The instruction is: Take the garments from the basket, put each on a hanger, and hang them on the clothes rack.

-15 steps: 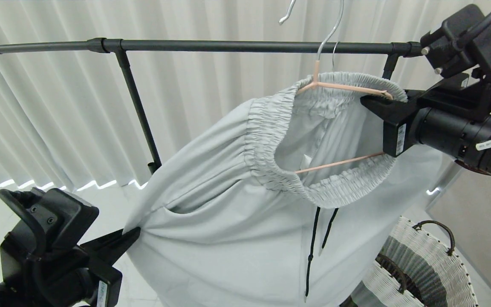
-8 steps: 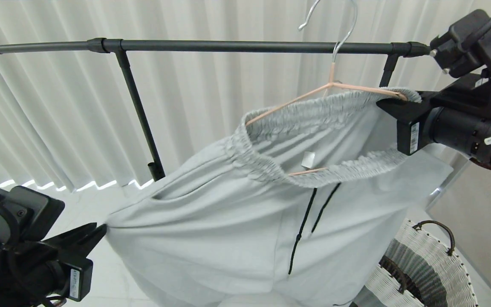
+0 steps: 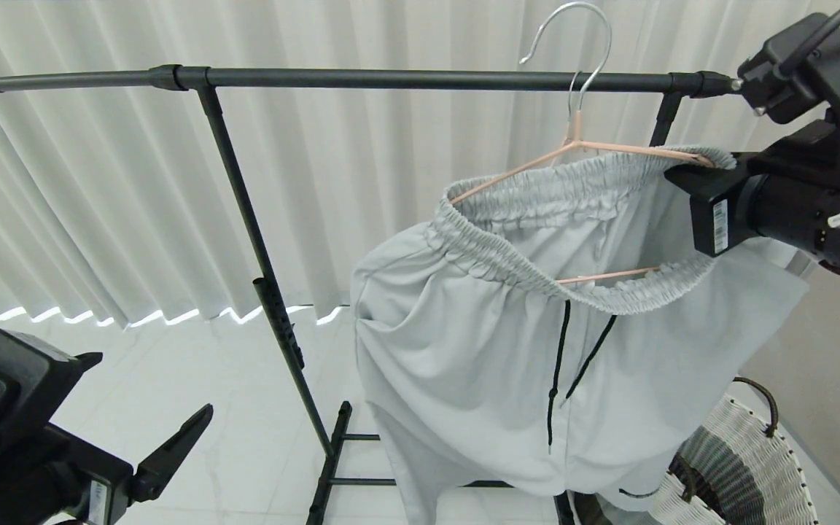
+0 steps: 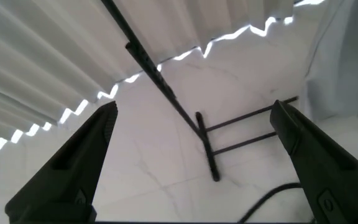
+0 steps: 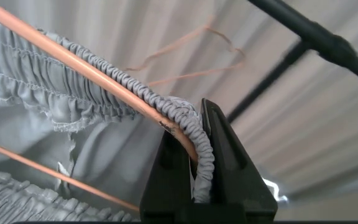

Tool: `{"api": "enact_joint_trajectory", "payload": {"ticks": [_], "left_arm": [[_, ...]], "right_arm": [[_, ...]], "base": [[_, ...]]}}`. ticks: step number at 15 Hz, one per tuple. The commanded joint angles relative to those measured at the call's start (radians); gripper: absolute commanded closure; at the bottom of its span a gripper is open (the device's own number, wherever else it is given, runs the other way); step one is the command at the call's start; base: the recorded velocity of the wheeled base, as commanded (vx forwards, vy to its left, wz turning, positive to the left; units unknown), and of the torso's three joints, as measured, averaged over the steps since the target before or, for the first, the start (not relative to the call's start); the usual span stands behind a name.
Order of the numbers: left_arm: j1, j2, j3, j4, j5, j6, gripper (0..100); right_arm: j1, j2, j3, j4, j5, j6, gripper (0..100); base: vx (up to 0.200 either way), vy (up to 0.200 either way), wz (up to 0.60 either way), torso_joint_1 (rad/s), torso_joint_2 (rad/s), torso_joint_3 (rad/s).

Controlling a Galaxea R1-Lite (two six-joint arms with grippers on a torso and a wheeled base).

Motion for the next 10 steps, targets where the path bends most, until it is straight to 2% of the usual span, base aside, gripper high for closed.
{"api": "enact_joint_trajectory", "payload": {"ticks": [1,2,5,10], "left_arm": [[0.001,-0.041,-0.002,-0.001,0.001,0.037,0],[0.002,-0.051,-0.002,-0.001,0.001,0.066,0],[0.004,-0.060,-0.003,-0.001,0.003,0.075,0],[0.005,-0.061,-0.006,-0.001,0.004,0.082,0]], "right_arm": [[-0.024,0.012,-0.027,0.005,-0.013,0.000,100],[-0.038,0.013,-0.029,0.007,-0.014,0.000,100],[-0.052,0.007,-0.029,0.008,-0.016,0.000,100],[-0.053,0.007,-0.029,0.041,-0.030,0.002,100]], "base": [[0.000,0.000,0.00,0.000,0.00,0.000],[0.000,0.000,0.00,0.000,0.00,0.000],[0.000,0.000,0.00,0.000,0.00,0.000],[0.000,0.200,0.00,0.003,0.00,0.004]]}}
